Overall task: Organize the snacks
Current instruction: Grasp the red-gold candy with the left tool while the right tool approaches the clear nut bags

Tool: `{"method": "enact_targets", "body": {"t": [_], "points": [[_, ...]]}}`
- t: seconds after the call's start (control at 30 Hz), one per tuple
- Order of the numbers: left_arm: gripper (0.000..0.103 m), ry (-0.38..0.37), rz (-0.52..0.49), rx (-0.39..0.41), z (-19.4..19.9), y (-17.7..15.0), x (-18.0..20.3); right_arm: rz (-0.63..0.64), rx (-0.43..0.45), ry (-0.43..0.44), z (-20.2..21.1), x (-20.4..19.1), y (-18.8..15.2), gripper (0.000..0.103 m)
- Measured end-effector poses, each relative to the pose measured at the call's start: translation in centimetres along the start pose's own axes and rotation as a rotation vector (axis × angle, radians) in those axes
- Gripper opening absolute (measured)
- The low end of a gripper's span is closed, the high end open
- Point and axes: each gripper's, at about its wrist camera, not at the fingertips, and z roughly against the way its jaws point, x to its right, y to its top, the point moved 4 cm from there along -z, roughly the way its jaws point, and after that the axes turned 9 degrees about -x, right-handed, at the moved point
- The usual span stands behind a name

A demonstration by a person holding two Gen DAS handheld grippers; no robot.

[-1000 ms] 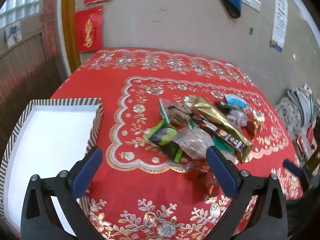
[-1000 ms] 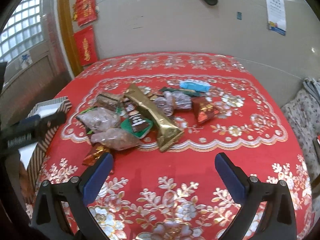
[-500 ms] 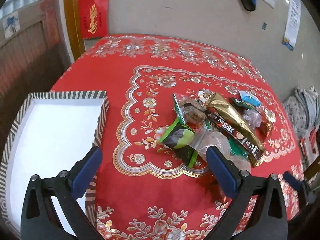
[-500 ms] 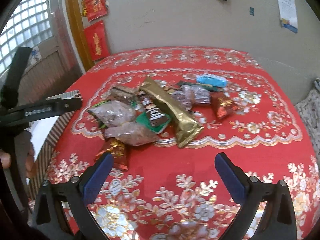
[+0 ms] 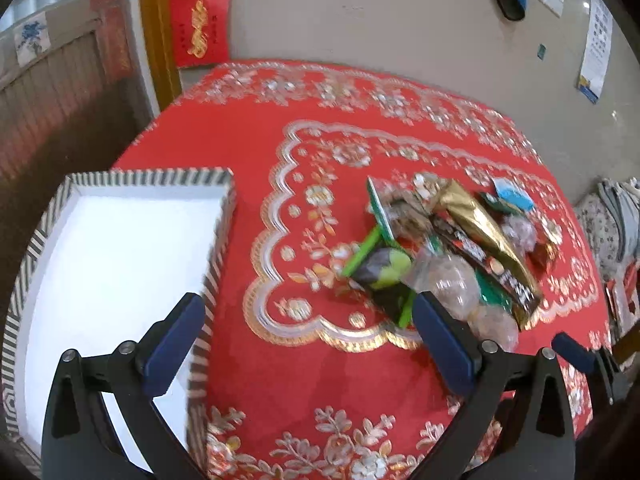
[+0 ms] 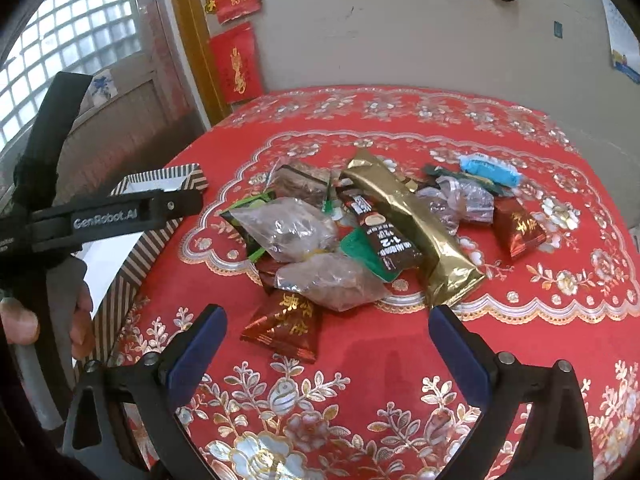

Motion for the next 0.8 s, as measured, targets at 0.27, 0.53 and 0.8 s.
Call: {"method": "enact_targets", "body": {"t": [0.27,0.53,0.8], "points": [[0.103,-0.063,-0.088,-0.100,-1.7,-2.9,4.1,-0.111,0.010,-0.086,1.7,4.4,-1.0,0.102],[0.103,0.003,-0.170,-0.106,-2.5,-4.0,7.8,-0.151,0.036,-0.073,3.1,6.0,-2.0,0.102],[0.102,0.036,-0.173,-0.098,-3.5,-3.9,8.9,-0.166,0.030,-0.052,2.8,6.3,-2.5,0.102]]}}
